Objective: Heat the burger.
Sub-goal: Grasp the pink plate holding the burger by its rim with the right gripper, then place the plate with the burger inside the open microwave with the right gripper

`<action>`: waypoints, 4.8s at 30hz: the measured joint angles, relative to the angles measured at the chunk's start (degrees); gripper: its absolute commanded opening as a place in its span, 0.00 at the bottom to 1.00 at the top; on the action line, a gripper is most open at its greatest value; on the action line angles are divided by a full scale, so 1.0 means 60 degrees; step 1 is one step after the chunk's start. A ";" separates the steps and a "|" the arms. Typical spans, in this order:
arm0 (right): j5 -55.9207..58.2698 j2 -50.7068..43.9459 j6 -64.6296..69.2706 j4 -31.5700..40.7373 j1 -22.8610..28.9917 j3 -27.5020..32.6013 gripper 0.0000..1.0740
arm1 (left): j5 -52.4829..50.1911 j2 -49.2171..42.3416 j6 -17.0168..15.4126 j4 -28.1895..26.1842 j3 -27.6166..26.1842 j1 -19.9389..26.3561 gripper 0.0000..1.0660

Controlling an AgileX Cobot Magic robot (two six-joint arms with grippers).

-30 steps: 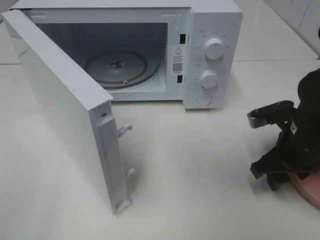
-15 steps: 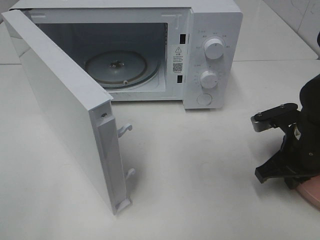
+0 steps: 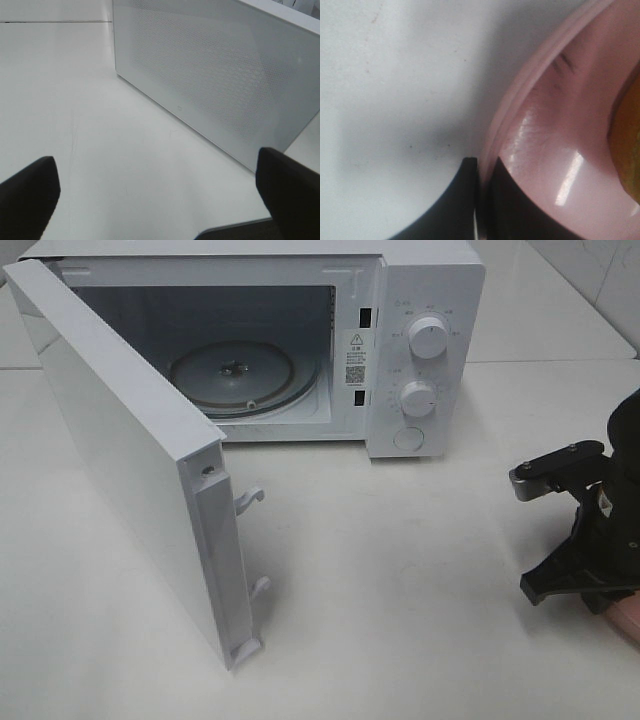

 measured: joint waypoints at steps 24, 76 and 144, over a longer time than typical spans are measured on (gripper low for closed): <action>0.1958 -0.1681 0.1432 -0.1681 0.1299 0.0038 0.00 | 0.0000 0.0000 0.0000 0.0000 0.0000 0.0000 0.94; 0.5052 -0.4641 -0.0430 -0.1652 0.7697 0.0153 0.00 | 0.0000 0.0000 0.0000 0.0000 0.0000 0.0000 0.94; 0.0296 -0.4641 -1.4544 0.0840 0.4097 0.0201 0.00 | 0.0000 0.0000 0.0000 0.0000 0.0000 0.0000 0.94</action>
